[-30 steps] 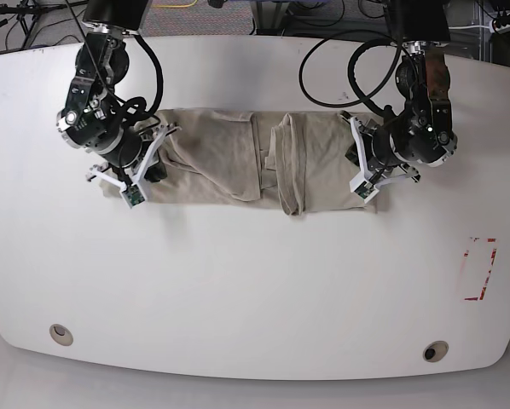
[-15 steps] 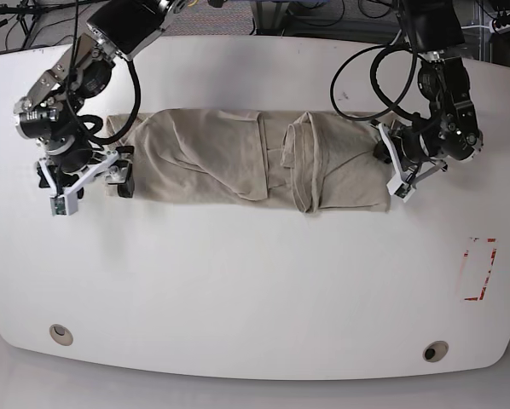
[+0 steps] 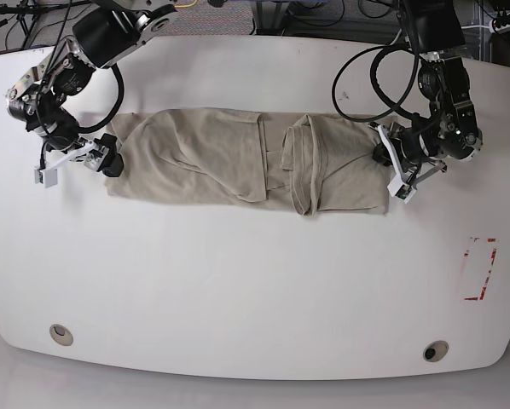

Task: Fold the T-shirt properly
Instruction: 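Grasp both ends of the beige strip and push them toward each other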

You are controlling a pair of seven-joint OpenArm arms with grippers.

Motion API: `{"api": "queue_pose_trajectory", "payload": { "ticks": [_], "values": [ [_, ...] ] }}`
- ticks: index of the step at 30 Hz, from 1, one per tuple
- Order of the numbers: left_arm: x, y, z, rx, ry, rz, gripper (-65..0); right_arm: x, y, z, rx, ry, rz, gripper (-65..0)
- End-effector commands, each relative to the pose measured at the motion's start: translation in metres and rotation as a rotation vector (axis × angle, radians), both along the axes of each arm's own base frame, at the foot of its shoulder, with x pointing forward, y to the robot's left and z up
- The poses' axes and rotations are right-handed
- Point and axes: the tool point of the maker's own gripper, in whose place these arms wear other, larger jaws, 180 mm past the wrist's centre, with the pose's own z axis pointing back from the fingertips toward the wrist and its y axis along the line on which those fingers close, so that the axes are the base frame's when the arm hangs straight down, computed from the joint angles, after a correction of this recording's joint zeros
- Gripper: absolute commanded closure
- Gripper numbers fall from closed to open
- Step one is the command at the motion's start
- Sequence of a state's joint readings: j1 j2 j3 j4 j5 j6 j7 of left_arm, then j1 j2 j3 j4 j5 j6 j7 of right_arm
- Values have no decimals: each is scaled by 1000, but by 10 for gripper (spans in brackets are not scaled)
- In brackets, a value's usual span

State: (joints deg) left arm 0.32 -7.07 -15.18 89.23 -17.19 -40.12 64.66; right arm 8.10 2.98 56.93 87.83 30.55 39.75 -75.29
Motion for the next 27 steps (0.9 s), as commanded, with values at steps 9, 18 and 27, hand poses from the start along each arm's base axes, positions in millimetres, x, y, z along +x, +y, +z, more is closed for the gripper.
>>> {"api": "queue_pose_trajectory", "payload": {
  "ticks": [9, 18, 27],
  "values": [
    [-2, 6, 0, 38, 17, -2, -36, 0, -21, -1, 9, -52, -33, -650],
    [-1, 6, 0, 38, 16, -2, -36, -5, 22, -24, 63, 2, 56, -650],
    [-2, 0, -1, 39, 20, -25, -36, 10, 63, -26, 113, -41, 107, -650]
  ]
}}
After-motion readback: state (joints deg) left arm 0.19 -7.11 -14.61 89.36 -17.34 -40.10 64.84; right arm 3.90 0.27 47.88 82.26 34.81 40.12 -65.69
